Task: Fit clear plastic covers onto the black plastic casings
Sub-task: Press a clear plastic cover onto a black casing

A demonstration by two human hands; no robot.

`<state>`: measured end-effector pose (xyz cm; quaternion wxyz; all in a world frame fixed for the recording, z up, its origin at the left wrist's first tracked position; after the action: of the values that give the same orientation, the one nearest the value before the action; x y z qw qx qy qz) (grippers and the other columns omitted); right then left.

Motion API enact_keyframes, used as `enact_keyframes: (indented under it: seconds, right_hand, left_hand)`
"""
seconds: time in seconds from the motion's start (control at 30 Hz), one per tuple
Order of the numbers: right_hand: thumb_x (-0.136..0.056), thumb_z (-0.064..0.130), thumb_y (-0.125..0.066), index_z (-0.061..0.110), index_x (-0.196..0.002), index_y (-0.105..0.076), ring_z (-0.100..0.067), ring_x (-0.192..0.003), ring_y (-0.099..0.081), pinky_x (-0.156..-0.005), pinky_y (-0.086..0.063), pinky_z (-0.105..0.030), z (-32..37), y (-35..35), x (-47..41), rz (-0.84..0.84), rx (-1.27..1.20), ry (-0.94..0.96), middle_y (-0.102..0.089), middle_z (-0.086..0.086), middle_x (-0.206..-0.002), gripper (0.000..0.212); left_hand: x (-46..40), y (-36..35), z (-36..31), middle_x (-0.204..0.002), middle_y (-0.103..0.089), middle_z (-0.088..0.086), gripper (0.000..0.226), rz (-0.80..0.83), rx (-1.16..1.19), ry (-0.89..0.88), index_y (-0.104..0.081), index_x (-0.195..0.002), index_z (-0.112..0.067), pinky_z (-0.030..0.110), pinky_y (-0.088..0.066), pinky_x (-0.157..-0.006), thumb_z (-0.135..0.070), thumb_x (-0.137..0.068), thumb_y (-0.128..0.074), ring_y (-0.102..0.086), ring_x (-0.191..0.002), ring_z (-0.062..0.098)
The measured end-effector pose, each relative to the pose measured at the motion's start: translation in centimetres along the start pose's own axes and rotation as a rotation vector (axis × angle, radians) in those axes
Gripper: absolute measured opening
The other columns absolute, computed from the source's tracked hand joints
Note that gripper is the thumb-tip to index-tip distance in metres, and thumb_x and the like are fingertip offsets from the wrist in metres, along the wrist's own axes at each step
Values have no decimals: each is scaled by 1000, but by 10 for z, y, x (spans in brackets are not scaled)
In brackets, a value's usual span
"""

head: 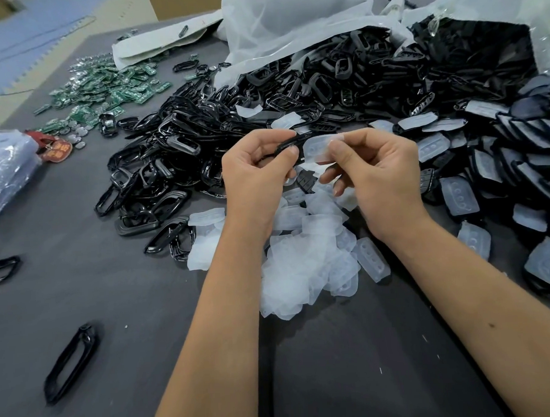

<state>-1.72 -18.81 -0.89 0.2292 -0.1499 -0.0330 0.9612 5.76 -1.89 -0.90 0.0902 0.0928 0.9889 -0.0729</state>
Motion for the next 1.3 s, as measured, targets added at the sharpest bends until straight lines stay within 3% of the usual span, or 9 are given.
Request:
enact_keyframes:
  seconds: [0.23,0.53,0.63,0.77,0.83,1.0,1.13,1.23,1.3]
  right_hand:
    - [-93,14,-79,6,-90,-77,-13,-55,-59,-48,-48,-23,-2,8,-2,-44,15,-25,-69,2,-67,9]
    - [-103,13,-64,5,-93,-57,-27,-76,-77,-47,-51,-25,-4,1,-4,10,-128,-54,-73,-11,-83,14]
    - [-105,9,-59,8,-91,-52,-33,-83,-78,-46,-53,-25,-5,-2,-4,33,-178,-56,-74,-9,-86,16]
    - [-105,5,-52,12,-90,-44,-41,-91,-77,-46,-55,-27,-6,-3,-5,59,-237,-66,-73,-26,-102,18]
    - [-102,4,-51,13,-90,-42,-41,-91,-77,-47,-55,-27,-6,-2,-5,56,-249,-61,-75,-26,-103,17]
    - [-92,1,-72,4,-103,-52,-25,-75,-73,-50,-46,-24,-9,8,-8,-24,-202,-45,-77,-20,-93,23]
    - [-89,-1,-76,6,-93,-64,-13,-67,-65,-56,-45,-21,-15,13,-9,-79,-237,-94,-76,-14,-88,14]
    - [-92,1,-75,7,-99,-74,-5,-59,-54,-59,-46,-19,-20,16,-11,-117,-292,-127,-70,2,-76,10]
    - [-96,4,-71,9,-103,-77,-5,-62,-55,-60,-46,-20,-22,16,-12,-126,-327,-141,-71,5,-77,11]
  left_hand:
    - [-2,-3,4,-82,-74,8,17,31,-21,-19,-78,-96,-12,20,-47,-52,2,-87,-73,-62,-56,14]
    - [2,-8,4,-77,-76,0,17,33,-97,-50,-77,-99,-6,20,-51,-54,5,-88,-72,-64,-52,11]
    - [1,-6,4,-78,-75,2,16,14,-72,-36,-77,-99,-7,21,-52,-56,4,-89,-72,-64,-55,13]
    - [0,-3,4,-77,-73,3,17,-13,-53,-25,-77,-99,-8,24,-52,-57,4,-89,-71,-64,-57,16]
    - [-1,-2,4,-76,-72,2,17,-24,-45,-21,-77,-96,-10,24,-51,-57,4,-89,-71,-64,-56,15]
    - [-1,-2,5,-72,-71,-3,19,-26,-45,-14,-77,-93,-14,24,-51,-57,3,-88,-72,-64,-55,15]
    - [-1,-3,6,-77,-73,0,23,-18,-41,1,-78,-95,-16,23,-52,-58,5,-88,-70,-66,-57,15]
    - [-1,-4,7,-82,-75,3,27,-9,-40,13,-78,-96,-16,22,-53,-60,7,-86,-67,-68,-60,16]
    - [0,-4,6,-86,-75,5,28,-5,-51,7,-78,-98,-15,23,-54,-61,7,-85,-67,-68,-61,16]
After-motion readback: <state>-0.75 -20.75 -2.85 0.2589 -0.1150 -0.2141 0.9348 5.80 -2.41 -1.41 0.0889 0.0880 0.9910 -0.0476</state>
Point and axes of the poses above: each hand's wrist, its own x-axis away from the middle knuckle, its own y-axis out of the back of the hand, z = x × y, the point moved 9 cm from there along -x, towards the middle knuckle
